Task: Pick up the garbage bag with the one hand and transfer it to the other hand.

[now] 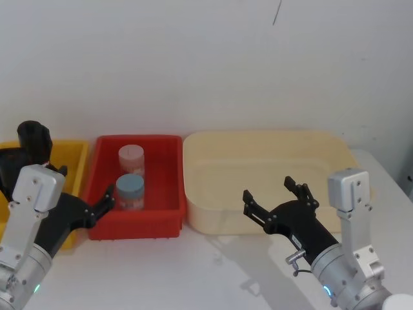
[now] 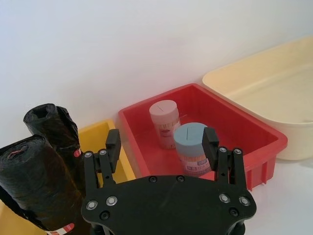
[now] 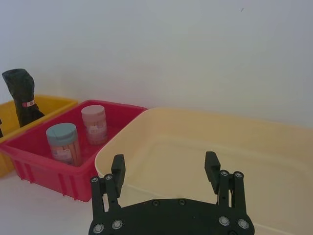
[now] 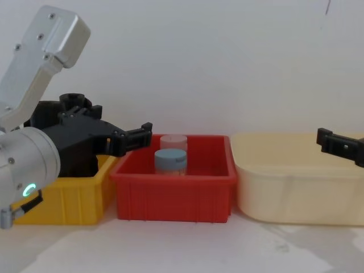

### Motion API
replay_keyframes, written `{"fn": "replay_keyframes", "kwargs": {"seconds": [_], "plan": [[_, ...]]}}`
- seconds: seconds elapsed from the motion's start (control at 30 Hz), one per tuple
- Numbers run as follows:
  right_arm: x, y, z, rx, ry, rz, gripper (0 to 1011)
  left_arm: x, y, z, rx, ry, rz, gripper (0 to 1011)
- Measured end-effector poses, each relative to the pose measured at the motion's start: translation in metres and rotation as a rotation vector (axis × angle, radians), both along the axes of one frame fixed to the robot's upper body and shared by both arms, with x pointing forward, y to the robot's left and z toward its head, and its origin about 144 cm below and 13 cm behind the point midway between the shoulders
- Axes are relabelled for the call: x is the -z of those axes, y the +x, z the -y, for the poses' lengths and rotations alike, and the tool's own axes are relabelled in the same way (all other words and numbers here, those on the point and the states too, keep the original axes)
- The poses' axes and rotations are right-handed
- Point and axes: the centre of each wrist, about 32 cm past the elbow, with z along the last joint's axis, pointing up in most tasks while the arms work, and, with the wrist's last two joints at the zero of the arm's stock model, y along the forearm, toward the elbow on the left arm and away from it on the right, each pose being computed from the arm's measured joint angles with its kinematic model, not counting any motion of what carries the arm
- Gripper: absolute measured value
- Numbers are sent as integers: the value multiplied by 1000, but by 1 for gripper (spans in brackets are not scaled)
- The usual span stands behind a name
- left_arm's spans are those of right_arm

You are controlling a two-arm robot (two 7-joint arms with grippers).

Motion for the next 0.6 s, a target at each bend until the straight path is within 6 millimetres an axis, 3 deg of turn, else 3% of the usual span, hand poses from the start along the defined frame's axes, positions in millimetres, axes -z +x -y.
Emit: {"fn": "replay_keyframes", "kwargs": {"seconds": [0.6], "plan": [[0,0,0,0,0,0,1000,-2,-4,-2,-12,3,-11,1001]]}}
